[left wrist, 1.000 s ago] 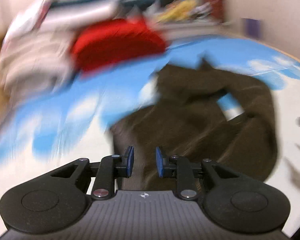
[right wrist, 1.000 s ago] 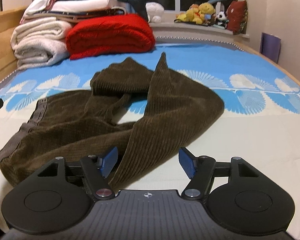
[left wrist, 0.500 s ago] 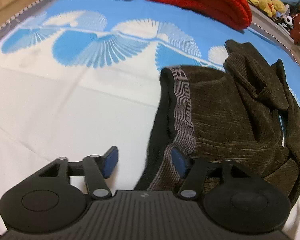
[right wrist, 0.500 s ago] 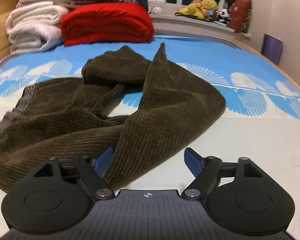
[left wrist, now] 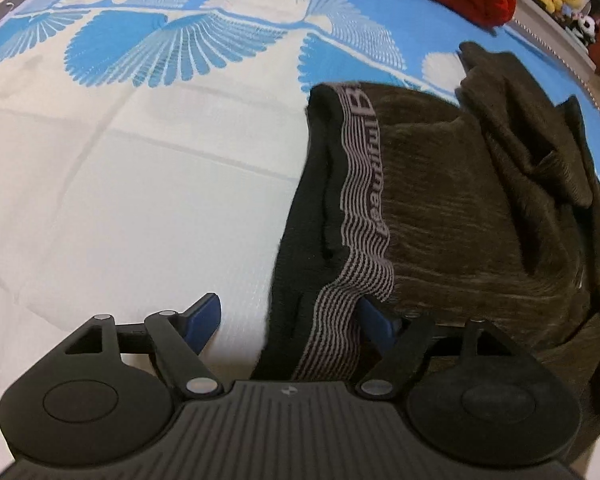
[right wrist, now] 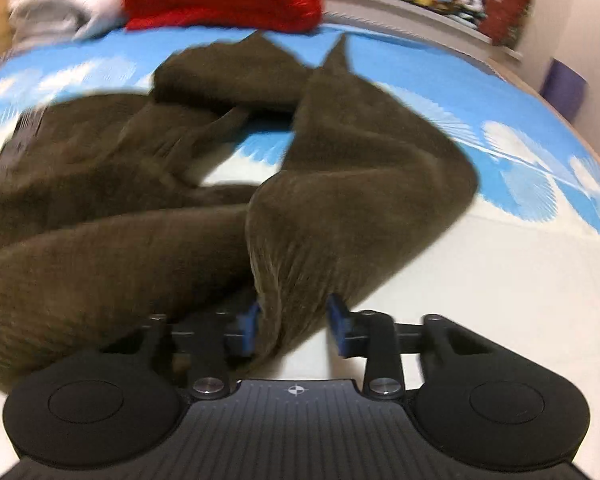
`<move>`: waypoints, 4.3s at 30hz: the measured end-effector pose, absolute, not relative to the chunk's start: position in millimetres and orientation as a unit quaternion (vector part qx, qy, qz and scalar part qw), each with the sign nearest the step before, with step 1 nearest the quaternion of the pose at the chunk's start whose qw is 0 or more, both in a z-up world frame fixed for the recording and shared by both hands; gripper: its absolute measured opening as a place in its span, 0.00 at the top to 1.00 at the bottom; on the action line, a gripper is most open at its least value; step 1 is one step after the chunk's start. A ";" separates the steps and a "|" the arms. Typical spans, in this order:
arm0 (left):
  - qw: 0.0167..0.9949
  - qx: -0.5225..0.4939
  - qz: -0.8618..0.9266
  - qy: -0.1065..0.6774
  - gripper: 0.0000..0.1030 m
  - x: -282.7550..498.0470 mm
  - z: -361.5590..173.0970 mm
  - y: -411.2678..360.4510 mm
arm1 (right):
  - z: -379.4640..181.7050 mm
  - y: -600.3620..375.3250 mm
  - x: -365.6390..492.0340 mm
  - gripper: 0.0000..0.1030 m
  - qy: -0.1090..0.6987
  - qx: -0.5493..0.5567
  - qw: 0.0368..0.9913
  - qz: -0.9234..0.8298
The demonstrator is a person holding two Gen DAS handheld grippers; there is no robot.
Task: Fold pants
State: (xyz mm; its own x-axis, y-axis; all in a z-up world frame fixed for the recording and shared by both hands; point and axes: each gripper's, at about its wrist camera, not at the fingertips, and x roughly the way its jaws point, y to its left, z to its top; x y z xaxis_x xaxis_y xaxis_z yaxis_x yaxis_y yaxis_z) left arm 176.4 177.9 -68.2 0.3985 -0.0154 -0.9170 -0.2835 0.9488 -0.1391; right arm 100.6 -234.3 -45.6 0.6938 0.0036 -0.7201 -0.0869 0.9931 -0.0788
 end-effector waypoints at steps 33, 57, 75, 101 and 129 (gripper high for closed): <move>0.822 -0.205 0.077 0.525 0.66 124.7 -33.7 208.1 | 30.0 -269.1 148.9 0.53 0.378 -0.084 0.916 0.104; 0.794 -0.159 0.065 0.583 0.38 152.4 -65.1 202.7 | -32.3 -230.6 247.3 0.88 0.440 -0.130 0.885 0.076; 0.831 -0.128 0.058 0.538 0.85 128.4 -41.9 191.8 | -43.0 -426.5 107.3 0.88 0.595 -0.038 0.801 0.059; 0.807 -0.140 0.049 0.571 0.56 145.7 -61.9 206.6 | -73.2 -278.9 212.0 0.65 0.479 -0.259 0.832 0.105; 0.788 -0.130 0.067 0.597 0.44 130.5 -63.9 191.0 | -83.9 -650.8 43.0 0.79 0.483 0.380 0.725 -0.312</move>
